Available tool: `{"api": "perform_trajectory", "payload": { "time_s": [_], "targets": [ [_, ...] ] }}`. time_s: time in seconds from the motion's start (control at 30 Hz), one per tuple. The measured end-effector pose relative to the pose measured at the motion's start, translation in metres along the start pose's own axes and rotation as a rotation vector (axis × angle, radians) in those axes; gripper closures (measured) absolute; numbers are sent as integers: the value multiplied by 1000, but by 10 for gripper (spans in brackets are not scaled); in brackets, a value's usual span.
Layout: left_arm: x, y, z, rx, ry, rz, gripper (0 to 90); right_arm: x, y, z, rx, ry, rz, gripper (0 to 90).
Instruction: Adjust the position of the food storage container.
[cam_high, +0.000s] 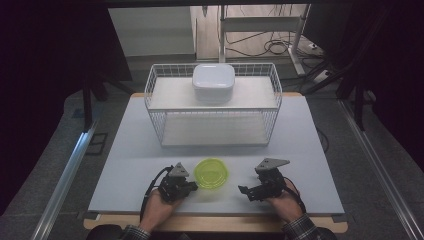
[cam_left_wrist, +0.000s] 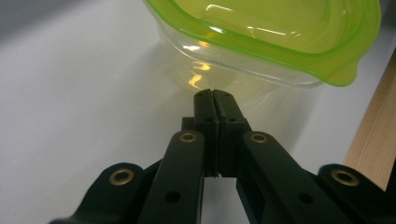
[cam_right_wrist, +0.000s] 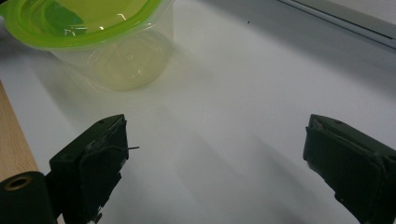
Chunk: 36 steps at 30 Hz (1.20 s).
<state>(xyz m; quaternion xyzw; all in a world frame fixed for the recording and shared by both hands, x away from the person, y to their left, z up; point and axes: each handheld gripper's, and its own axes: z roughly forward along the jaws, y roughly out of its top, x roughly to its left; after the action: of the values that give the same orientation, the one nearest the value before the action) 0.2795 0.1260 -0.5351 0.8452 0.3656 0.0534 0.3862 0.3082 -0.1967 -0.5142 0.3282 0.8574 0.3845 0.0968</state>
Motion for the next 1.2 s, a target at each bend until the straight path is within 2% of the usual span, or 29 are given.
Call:
{"api": "perform_trajectory", "payload": {
  "time_s": [0.1, 0.23, 0.33, 0.5, 0.63, 0.93, 1.1, 1.2],
  "targets": [
    [2, 0, -5, -16, 19, -8, 854, -1, 0, -1, -3, -1, -1, 69],
    [2, -1, -13, -32, 75, 3, 736, -1, 0, -2, -11, 0, -1, 69],
    [2, -1, -18, -42, 94, 8, 678, -2, 0, -3, -18, 2, 4, 69],
    [0, -4, -27, -54, 133, 23, 532, -3, 0, -4, -27, 1, 4, 68],
    [2, -9, -34, -68, 145, 11, 411, -3, 1, -5, -32, 1, 6, 68],
    [11, -21, -49, -107, 149, -2, 263, -3, 1, -5, -41, -3, 10, 64],
    [15, -30, -54, -113, 181, 2, 144, -3, 1, -6, -46, -3, 12, 62],
    [17, -33, -54, -120, 186, -1, 86, -3, 1, -6, -47, -3, 14, 61]
  ]
}}
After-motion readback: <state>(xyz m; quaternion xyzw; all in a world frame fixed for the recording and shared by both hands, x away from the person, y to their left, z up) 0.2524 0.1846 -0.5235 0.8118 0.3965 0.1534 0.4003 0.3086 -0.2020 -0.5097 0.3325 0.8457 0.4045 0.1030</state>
